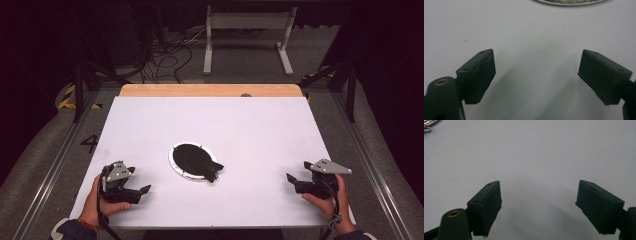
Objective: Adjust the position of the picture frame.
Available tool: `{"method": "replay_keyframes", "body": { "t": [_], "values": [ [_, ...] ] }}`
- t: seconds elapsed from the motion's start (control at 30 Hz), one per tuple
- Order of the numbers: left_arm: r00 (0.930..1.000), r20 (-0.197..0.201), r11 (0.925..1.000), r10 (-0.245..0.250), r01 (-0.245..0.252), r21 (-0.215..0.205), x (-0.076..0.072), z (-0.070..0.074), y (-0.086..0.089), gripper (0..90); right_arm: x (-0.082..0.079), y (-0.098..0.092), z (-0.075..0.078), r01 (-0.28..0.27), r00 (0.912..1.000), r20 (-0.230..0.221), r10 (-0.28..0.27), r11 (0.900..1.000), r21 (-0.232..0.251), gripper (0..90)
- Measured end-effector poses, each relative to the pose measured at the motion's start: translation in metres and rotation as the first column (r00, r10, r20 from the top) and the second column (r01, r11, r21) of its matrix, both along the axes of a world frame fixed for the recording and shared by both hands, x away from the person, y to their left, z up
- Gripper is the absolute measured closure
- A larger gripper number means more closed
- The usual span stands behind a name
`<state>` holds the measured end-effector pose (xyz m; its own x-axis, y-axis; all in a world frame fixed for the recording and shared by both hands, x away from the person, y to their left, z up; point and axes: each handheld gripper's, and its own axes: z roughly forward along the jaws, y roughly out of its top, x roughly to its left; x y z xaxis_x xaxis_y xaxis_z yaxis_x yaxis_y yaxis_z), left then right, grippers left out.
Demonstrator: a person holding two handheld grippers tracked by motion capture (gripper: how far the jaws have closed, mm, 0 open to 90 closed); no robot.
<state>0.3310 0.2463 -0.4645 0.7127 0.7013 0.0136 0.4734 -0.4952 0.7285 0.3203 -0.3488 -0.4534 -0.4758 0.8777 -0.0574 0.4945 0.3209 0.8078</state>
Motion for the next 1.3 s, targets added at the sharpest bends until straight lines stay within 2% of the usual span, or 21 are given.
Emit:
{"method": "replay_keyframes", "body": {
  "t": [0.13, 0.17, 0.33, 0.43, 0.57, 0.67, 0.77, 0.87, 1.0, 1.1, 1.17, 1.2, 1.3],
  "values": [
    [0.9999, 0.011, 1.0000, -0.002, 0.002, -0.002, -0.002, 0.001, -0.003, 18.8, 0.001, 0.002, 0.000, -0.003, 1.0000, 0.001, 0.003, 1.000, -0.014, 27.1],
    [0.9999, 0.012, 0.9999, -0.001, 0.001, -0.016, -0.003, 0.001, -0.003, 19.3, 0.001, 0.003, 0.000, -0.008, 1.0000, 0.001, 0.008, 1.000, -0.015, 28.7],
    [0.9986, 0.042, 0.9991, -0.033, 0.034, -0.024, -0.007, 0.004, -0.007, 23.7, 0.004, 0.010, 0.002, -0.019, 0.9998, 0.009, 0.019, 1.000, -0.025, 37.0],
    [0.9979, 0.050, 0.9983, -0.040, 0.042, -0.040, -0.005, 0.007, -0.011, 27.9, 0.007, 0.015, 0.002, -0.025, 0.9997, 0.002, 0.026, 0.999, -0.022, 44.4],
    [0.9972, 0.040, 0.9977, -0.063, 0.064, -0.023, -0.003, 0.006, -0.021, 34.7, 0.014, 0.022, 0.007, -0.047, 0.9989, 0.008, 0.047, 0.999, -0.010, 58.4],
    [0.9965, 0.028, 0.9965, -0.079, 0.079, -0.026, 0.000, 0.005, -0.029, 44.1, 0.020, 0.029, 0.010, -0.068, 0.9977, 0.007, 0.068, 0.998, 0.005, 68.2],
    [0.9951, 0.005, 0.9929, -0.098, 0.099, -0.067, 0.005, 0.006, -0.035, 56.8, 0.026, 0.043, 0.011, -0.100, 0.9950, 0.005, 0.100, 0.995, -0.009, 74.8],
    [0.9921, -0.001, 0.9903, -0.126, 0.125, -0.060, 0.008, 0.006, -0.044, 68.8, 0.033, 0.059, 0.012, -0.131, 0.9914, -0.001, 0.131, 0.991, -0.022, 78.8],
    [0.9905, -0.018, 0.9905, -0.136, 0.136, -0.023, 0.013, 0.005, -0.057, 76.8, 0.044, 0.085, 0.012, -0.199, 0.9801, -0.002, 0.199, 0.980, -0.026, 85.4],
    [0.9913, -0.026, 0.9916, -0.129, 0.129, -0.014, 0.017, 0.005, -0.064, 78.6, 0.047, 0.112, 0.015, -0.278, 0.9598, 0.030, 0.279, 0.960, -0.046, 90.0],
    [0.9911, -0.028, 0.9914, -0.130, 0.131, 0.004, 0.021, 0.004, -0.068, 79.5, 0.049, 0.128, 0.016, -0.304, 0.9516, 0.028, 0.306, 0.951, -0.053, 90.0],
    [0.9911, -0.028, 0.9914, -0.130, 0.131, 0.004, 0.021, 0.004, -0.068, 79.6, 0.049, 0.128, 0.016, -0.304, 0.9516, 0.028, 0.306, 0.951, -0.053, 90.0],
    [0.9915, -0.041, 0.9923, -0.124, 0.124, 0.000, 0.025, 0.002, -0.071, 80.7, 0.054, 0.148, 0.015, -0.334, 0.9420, 0.024, 0.335, 0.942, -0.043, 90.0]
  ]
}}
